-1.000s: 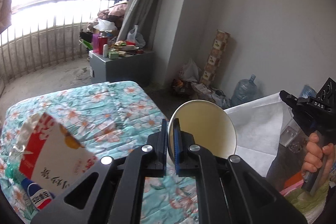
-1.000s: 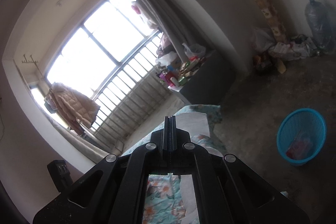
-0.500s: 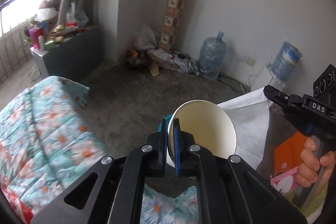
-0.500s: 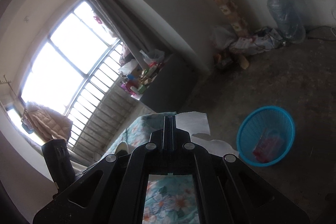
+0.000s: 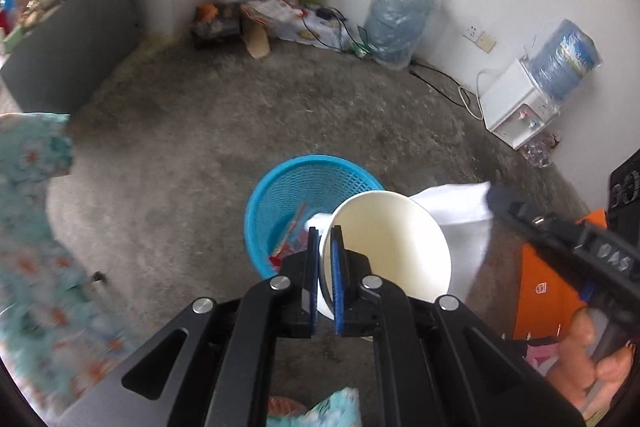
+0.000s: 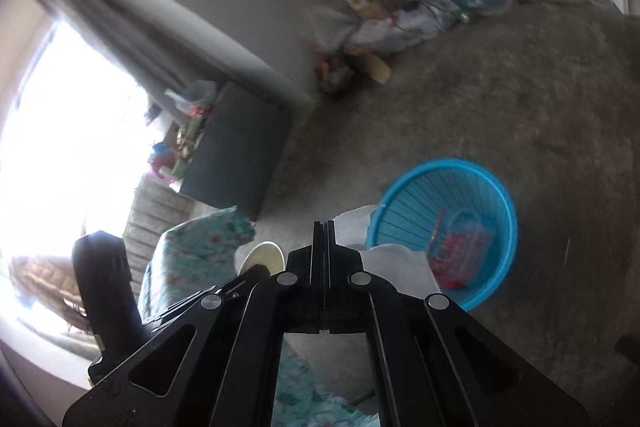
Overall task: Collect trash
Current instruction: 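Carry the cup and tissue to the blue wastebasket and open both tools, then move both tools back to the trash on the bed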
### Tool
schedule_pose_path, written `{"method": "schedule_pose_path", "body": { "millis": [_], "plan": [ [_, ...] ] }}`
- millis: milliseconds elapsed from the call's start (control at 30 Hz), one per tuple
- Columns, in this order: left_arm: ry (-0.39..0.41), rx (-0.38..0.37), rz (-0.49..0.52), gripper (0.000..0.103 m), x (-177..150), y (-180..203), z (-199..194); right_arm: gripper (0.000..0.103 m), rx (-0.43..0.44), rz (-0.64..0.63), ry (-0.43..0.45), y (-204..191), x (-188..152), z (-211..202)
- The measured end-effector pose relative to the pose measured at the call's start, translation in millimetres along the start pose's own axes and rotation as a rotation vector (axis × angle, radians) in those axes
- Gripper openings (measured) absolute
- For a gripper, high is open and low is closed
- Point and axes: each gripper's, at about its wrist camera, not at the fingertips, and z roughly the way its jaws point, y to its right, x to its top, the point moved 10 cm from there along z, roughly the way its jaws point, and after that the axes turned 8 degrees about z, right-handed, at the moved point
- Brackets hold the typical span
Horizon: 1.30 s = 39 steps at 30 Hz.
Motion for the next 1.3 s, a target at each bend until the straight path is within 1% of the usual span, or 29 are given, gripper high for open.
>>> {"method": "schedule_pose_path", "body": {
  "millis": [67,133,167,200,233,267,300,333,400,433,533,600,667,700,833,900,1000,1100,1200,1300],
  "plan": [
    [-0.022,-0.017,0.015,0.006,3,7,21,0.000,-0.029,0.042,-0.006,20,5,15],
    [-0.080,-0.016,0.034,0.014,2,12,48,0.006,-0.058,0.078,-0.028,39,7,31],
    [-0.094,-0.009,0.037,0.022,1,12,56,0.017,-0.094,0.102,-0.042,55,8,41],
    [-0.099,-0.006,0.036,0.029,0,12,62,0.035,-0.124,0.122,-0.049,67,7,47],
    [-0.100,0.000,0.030,0.031,0,11,66,0.041,-0.173,0.151,-0.053,82,7,52],
    [-0.099,0.008,0.022,0.035,-1,10,66,0.042,-0.205,0.172,-0.049,92,6,52],
    [-0.094,0.009,0.015,0.036,0,9,65,0.042,-0.212,0.188,-0.044,98,4,49],
    [-0.080,0.000,0.008,0.037,1,10,60,0.042,-0.205,0.196,-0.039,101,2,46],
    [-0.051,-0.001,0.014,0.043,4,9,47,0.049,-0.194,0.199,-0.020,102,-2,32],
    [-0.037,0.001,0.018,0.044,5,10,40,0.050,-0.199,0.189,-0.012,101,-4,27],
    [0.026,-0.009,0.008,0.047,12,11,6,0.053,-0.211,0.143,0.011,93,-8,10],
    [0.066,-0.018,-0.005,0.051,15,12,-21,0.057,-0.220,0.108,0.024,83,-12,-1],
    [0.119,-0.026,-0.012,0.055,17,13,-55,0.063,-0.229,0.061,0.041,71,-18,-15],
    [0.160,-0.022,-0.011,0.058,17,14,-79,0.065,-0.239,0.031,0.047,63,-21,-21],
    [0.271,0.006,0.003,0.065,10,15,-151,0.074,-0.278,-0.091,0.057,30,-32,-38],
    [0.306,0.034,0.001,0.068,0,13,-184,0.083,-0.280,-0.166,0.069,9,-41,-50],
    [0.359,0.056,-0.021,0.072,-21,11,-236,0.089,-0.284,-0.271,0.080,-24,-58,-65],
    [0.392,0.101,-0.024,0.074,-48,6,-280,0.095,-0.288,-0.363,0.085,-50,-76,-75],
    [0.410,0.161,-0.037,0.076,-80,-3,-316,0.095,-0.300,-0.467,0.114,-77,-96,-88],
    [0.424,0.227,-0.079,0.077,-116,-21,-348,0.095,-0.322,-0.548,0.136,-97,-115,-94]
  ]
}}
